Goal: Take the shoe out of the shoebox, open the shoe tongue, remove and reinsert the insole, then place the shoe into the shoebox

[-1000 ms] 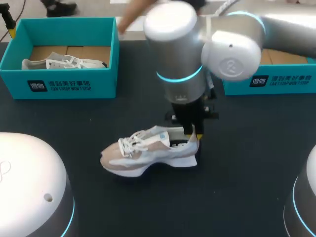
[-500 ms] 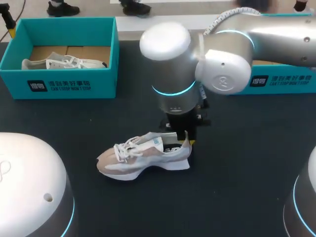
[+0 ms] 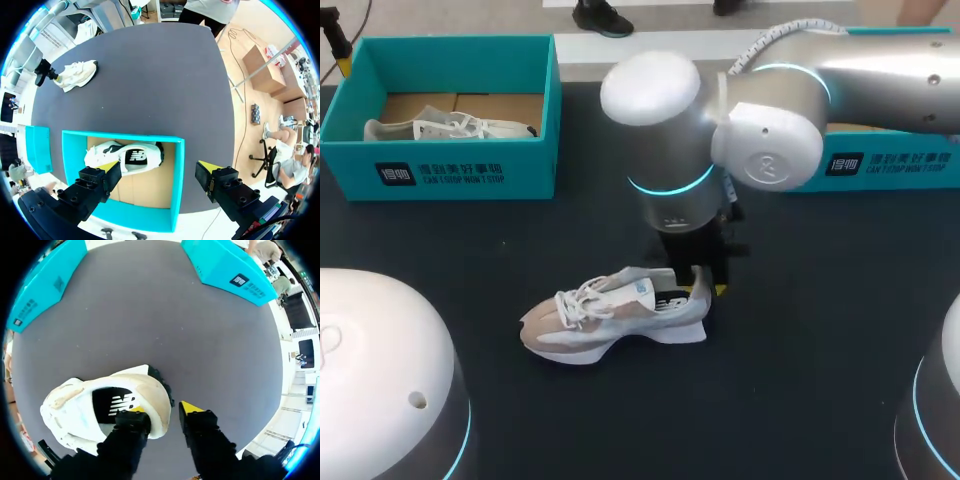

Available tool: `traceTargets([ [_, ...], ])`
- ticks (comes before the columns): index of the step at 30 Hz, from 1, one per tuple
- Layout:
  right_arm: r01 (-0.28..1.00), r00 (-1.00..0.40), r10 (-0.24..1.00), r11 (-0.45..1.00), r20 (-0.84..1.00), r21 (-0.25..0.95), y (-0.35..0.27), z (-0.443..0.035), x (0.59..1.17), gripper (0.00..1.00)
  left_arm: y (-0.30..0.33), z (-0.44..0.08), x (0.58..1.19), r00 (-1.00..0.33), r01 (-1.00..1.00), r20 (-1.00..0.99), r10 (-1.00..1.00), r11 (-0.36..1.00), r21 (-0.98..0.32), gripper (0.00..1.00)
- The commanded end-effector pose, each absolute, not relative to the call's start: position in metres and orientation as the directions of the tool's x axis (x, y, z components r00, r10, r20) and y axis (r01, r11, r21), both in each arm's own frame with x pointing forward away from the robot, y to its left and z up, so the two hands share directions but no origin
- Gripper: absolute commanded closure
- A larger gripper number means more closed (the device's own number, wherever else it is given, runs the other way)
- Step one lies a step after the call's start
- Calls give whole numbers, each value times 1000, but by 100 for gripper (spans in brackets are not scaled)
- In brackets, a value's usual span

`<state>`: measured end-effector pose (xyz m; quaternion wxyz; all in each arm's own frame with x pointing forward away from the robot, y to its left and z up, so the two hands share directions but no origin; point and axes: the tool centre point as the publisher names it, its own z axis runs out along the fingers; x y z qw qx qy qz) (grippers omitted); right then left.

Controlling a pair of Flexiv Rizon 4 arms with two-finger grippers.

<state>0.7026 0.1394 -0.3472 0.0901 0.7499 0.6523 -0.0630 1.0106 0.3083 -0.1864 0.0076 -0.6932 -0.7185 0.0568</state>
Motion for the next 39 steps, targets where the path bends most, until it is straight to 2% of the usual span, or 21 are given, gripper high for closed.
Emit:
traceTargets([
  [1,753,655,742,-629,-140,193,146,-315,695,0,308,-186,1010,-38,995,-67,997,32,-92,0],
  [3,790,606,790,-585,-95,183,147,-297,695,0,308,-186,1010,-38,995,-67,997,32,-92,0],
  [6,891,426,904,-413,-31,190,147,-274,698,0,308,-186,1010,-38,995,-67,997,32,-92,0],
  [8,952,208,978,-203,2,229,147,-258,703,0,308,-186,1010,-38,995,-67,997,32,-92,0],
  [10,964,-50,999,43,18,264,148,-244,705,0,308,-186,1010,-38,995,-67,997,32,-92,0],
  [13,869,-426,902,431,-75,244,154,-227,705,0,308,-186,1010,-38,995,-67,997,32,-92,0],
  [14,818,-528,838,545,-137,185,156,-223,703,0,308,-186,1010,-38,995,-67,997,32,-92,0],
  [35,818,-528,838,545,-137,185,156,-223,703,0,308,-186,1010,-38,995,-67,997,32,-92,0],
  [39,676,-677,704,710,-214,197,139,-225,693,0,308,-186,1010,-38,995,-67,997,32,-92,0],
])
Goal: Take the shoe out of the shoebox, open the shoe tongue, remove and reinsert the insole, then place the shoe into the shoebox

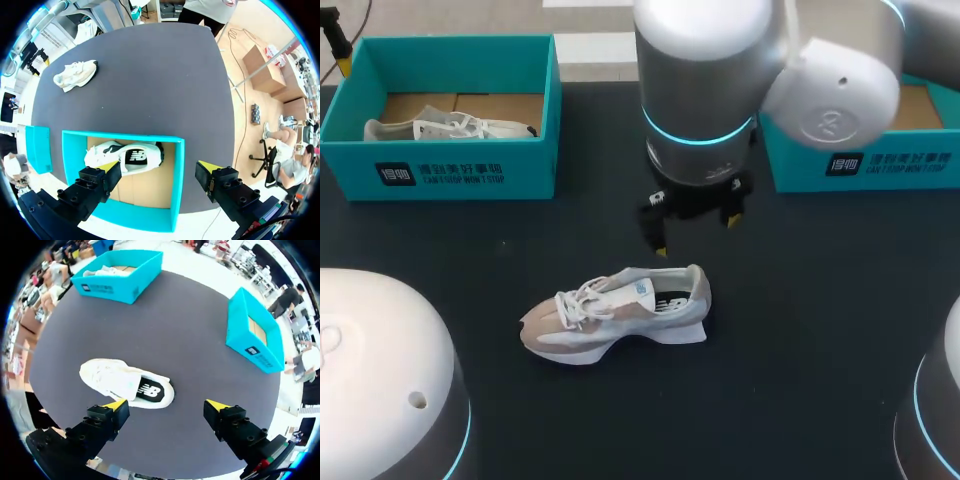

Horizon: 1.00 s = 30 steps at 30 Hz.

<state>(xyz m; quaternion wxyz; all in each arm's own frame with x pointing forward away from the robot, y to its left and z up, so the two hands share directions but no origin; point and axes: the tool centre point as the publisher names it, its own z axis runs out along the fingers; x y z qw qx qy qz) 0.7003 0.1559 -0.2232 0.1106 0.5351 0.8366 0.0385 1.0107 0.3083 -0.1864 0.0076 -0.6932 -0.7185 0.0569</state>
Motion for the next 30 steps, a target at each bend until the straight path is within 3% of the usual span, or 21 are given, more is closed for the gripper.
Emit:
traceTargets([
  [1,643,-706,675,738,-215,206,136,-225,691,0,308,-186,1010,-38,995,-67,997,32,-92,0],
  [10,377,-862,463,858,-208,348,114,-214,682,0,308,-186,1010,-38,995,-67,997,32,-92,0],
  [15,259,-926,339,892,-168,370,108,-220,680,0,308,-186,1010,-38,995,-67,997,32,-92,0],
  [20,182,-958,244,922,-149,341,102,-230,683,0,308,-186,1010,-38,995,-67,997,32,-92,0],
  [30,126,-959,196,943,-205,309,87,-242,681,0,308,-186,1010,-38,995,-67,997,32,-92,0],
])
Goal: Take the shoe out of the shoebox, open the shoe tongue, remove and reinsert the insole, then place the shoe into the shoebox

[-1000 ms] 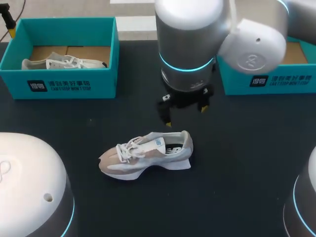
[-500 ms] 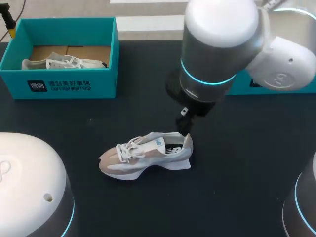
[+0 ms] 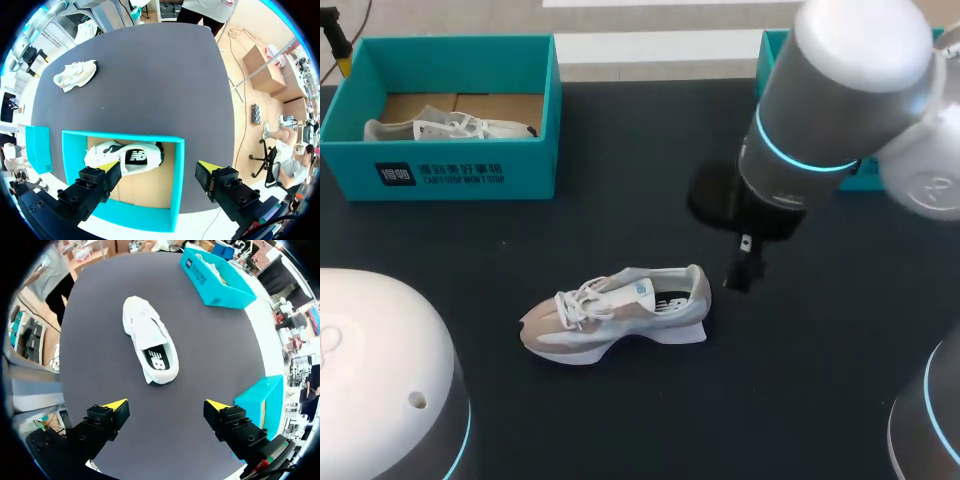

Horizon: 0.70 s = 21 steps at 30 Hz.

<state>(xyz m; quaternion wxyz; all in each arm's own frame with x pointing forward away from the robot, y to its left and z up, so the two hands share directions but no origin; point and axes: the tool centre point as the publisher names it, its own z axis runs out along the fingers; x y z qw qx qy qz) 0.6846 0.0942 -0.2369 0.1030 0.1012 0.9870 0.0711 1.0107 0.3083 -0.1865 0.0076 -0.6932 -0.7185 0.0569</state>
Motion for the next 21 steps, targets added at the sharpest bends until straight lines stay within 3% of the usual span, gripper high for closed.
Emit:
traceTargets([
  [1,126,-959,196,943,-205,309,87,-242,681,0,308,-186,1010,-38,995,-67,997,32,-92,0],
  [12,126,-959,196,943,-205,309,87,-242,681,0,308,-186,1010,-38,995,-67,997,32,-92,0],
  [14,133,-954,252,839,-161,528,90,-247,678,0,308,-186,1010,-38,995,-67,997,32,-92,0],
  [21,-37,-997,23,710,-76,703,81,-266,668,0,308,-186,1010,-38,995,-67,997,32,-92,0],
])
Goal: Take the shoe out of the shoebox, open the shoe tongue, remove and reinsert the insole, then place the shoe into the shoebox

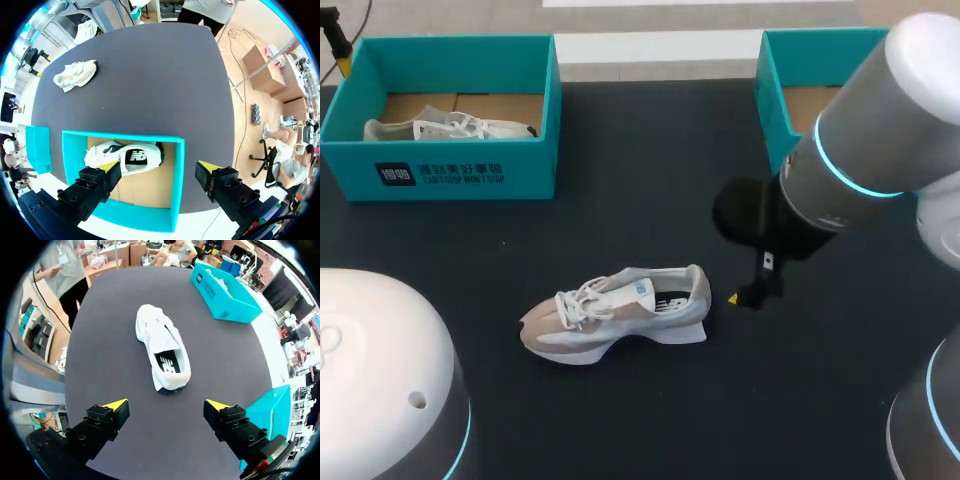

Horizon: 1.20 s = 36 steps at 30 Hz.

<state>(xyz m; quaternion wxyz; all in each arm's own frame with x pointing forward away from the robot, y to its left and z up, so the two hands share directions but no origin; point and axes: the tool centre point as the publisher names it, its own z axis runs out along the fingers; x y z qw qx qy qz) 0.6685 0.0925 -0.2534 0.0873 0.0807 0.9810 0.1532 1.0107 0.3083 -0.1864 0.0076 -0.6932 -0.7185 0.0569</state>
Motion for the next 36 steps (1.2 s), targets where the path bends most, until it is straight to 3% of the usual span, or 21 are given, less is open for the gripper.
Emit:
traceTargets([
  [1,-62,-997,-6,700,-81,711,80,-267,666,0,308,-186,1010,-38,995,-67,997,32,-92,0],
  [5,-75,-997,-27,596,-74,799,72,-277,665,0,308,-186,1010,-38,995,-67,997,32,-92,0],
  [10,-69,-990,62,547,-123,834,57,-292,673,0,308,-186,1010,-38,995,-67,997,32,-92,0],
  [22,-66,-995,49,380,-91,923,54,-333,678,0,308,-186,1010,-38,995,-67,997,32,-92,0],
  [36,-41,-996,60,404,-71,914,56,-359,686,0,308,-186,1010,-38,995,-67,997,32,-92,0],
])
